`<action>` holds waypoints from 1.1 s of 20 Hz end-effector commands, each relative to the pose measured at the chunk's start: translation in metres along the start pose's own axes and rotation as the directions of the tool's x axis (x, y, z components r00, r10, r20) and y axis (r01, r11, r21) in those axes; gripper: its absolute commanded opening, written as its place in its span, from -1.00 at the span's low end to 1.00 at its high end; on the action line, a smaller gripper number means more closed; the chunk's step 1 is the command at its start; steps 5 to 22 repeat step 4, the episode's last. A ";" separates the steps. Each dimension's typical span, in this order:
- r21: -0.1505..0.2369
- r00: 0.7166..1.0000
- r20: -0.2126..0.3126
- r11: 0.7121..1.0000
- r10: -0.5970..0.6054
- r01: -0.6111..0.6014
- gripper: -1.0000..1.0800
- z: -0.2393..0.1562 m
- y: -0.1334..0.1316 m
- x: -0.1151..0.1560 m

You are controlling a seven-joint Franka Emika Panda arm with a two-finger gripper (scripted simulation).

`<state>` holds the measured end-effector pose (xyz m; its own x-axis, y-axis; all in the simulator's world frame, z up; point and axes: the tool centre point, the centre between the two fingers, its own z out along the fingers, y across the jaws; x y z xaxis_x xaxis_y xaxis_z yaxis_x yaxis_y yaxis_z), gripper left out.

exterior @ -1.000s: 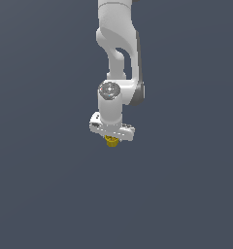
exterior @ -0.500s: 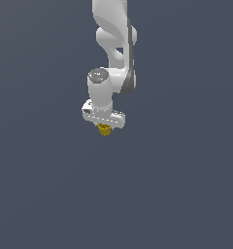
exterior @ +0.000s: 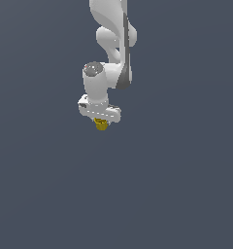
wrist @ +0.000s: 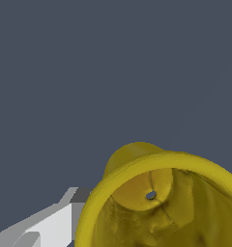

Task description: Pick up the object and move it to a goal position.

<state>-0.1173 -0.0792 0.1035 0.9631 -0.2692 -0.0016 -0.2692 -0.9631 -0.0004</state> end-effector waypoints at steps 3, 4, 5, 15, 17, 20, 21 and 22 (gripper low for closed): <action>0.000 1.000 -0.002 1.000 -0.001 0.001 -1.00 -0.001 0.001 0.001; 0.000 1.000 -0.002 1.000 -0.001 0.001 -1.00 -0.001 0.000 0.001; 0.000 1.000 -0.002 1.000 -0.001 0.001 -1.00 -0.001 0.000 0.001; 0.000 1.000 -0.002 1.000 -0.001 0.001 -1.00 -0.001 0.000 0.001; 0.000 1.000 -0.002 1.000 -0.001 0.001 -1.00 -0.001 0.000 0.001; 0.000 1.000 -0.002 1.000 -0.001 0.001 -1.00 -0.001 0.000 0.001; 0.000 1.000 -0.002 1.000 -0.001 0.001 -1.00 -0.001 0.000 0.001; 0.000 1.000 -0.002 1.000 -0.001 0.001 -1.00 -0.001 0.000 0.001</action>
